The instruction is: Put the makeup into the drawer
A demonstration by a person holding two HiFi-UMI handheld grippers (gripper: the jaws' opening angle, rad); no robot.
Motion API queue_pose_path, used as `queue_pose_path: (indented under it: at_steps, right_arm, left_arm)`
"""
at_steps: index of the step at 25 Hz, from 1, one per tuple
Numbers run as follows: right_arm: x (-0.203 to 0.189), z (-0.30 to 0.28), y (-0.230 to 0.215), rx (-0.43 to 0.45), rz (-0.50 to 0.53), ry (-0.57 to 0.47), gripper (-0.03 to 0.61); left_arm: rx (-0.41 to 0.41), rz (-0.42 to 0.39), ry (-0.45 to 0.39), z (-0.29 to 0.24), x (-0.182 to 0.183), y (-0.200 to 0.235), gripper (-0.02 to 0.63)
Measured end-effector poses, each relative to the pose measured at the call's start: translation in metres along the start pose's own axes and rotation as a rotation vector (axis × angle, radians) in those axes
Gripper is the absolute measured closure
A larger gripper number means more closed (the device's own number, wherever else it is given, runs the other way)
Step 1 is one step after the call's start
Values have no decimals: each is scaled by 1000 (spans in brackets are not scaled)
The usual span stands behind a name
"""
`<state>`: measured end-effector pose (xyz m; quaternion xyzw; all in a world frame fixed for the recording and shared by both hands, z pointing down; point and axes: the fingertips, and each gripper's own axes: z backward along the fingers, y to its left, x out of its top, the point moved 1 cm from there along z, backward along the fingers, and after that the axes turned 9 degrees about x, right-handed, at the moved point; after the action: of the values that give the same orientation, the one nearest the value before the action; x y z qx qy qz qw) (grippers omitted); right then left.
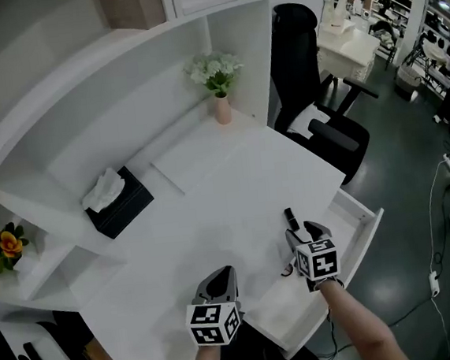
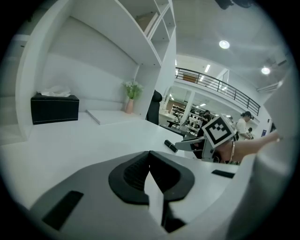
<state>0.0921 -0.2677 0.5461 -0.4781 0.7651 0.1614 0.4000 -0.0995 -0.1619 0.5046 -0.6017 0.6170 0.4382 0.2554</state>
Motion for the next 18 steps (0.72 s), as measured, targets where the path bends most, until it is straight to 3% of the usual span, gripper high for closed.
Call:
queue_pose_path:
  at_steps: [12,18]
  right_arm:
    - [-4,-41,-18,15,16,125,370]
    - [-7,-44,-17,13,24,159,444]
  left_arm:
    - [36,42,12,-20,2,6,611]
    - [51,47,14,-18,1,10,612]
